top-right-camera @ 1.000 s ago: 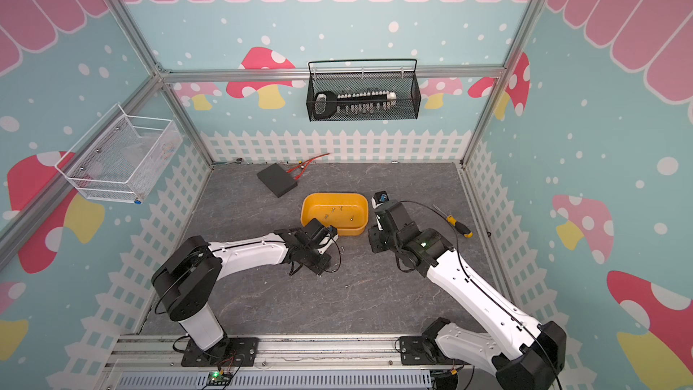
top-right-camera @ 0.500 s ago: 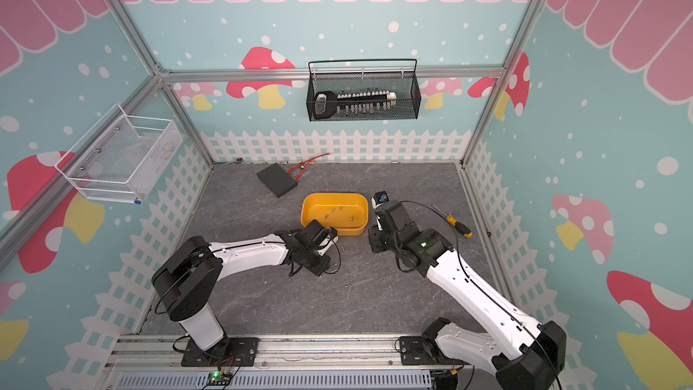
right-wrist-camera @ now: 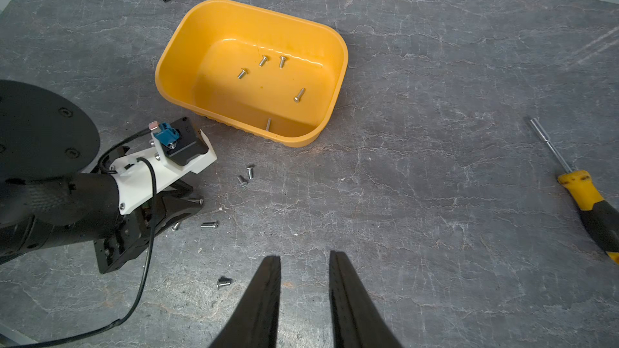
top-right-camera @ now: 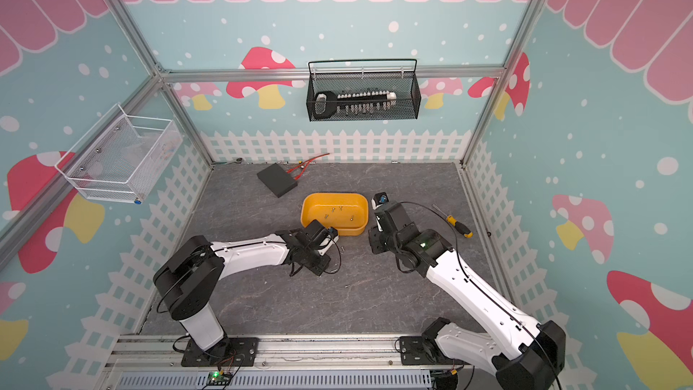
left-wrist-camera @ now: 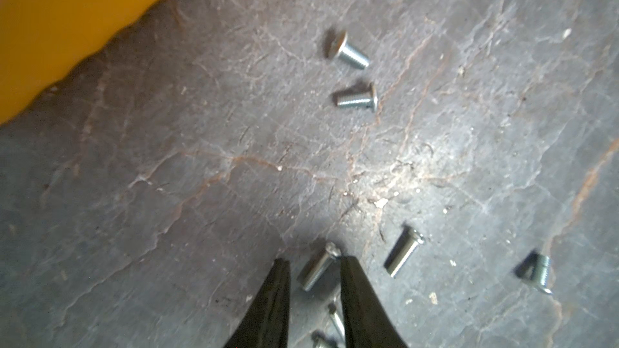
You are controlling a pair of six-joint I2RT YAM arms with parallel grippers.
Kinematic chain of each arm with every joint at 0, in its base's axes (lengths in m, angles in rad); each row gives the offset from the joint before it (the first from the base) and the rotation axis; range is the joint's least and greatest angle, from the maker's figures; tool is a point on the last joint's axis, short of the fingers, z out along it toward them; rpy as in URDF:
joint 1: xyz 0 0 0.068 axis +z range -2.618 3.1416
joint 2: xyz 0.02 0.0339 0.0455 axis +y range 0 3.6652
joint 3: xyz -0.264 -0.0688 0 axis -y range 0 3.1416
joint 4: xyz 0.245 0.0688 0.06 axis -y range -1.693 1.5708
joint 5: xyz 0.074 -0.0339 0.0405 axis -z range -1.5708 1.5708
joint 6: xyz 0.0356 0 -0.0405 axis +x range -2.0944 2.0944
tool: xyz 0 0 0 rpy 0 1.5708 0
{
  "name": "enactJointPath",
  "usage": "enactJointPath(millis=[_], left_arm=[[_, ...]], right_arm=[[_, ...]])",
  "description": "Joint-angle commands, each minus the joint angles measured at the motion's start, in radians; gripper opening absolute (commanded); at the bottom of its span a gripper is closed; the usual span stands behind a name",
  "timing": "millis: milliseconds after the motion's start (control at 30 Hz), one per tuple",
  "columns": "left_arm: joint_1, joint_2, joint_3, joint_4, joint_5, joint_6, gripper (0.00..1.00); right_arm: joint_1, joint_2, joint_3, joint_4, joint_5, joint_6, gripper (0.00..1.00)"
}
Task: Put the screws on the desktop into the storage box
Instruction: Pick up the screw from the center of the board.
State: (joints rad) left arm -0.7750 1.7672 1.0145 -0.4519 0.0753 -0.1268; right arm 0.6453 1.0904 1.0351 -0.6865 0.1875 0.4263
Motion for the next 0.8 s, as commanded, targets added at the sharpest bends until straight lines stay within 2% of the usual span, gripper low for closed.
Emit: enactJointPath(millis=[0, 767], left_arm=[[-0.012, 0.042, -0.003, -0.010, 0.014, -0.002, 0.26], [-0.024, 0.013, 0.000, -0.011, -0.006, -0.012, 0.07]], right_arm=[[-0.002, -0.015, -0.014, 0.010, 0.013, -0.006, 0.31], [-0.002, -0.017, -0.012, 0.010, 0.014, -0.006, 0.31]])
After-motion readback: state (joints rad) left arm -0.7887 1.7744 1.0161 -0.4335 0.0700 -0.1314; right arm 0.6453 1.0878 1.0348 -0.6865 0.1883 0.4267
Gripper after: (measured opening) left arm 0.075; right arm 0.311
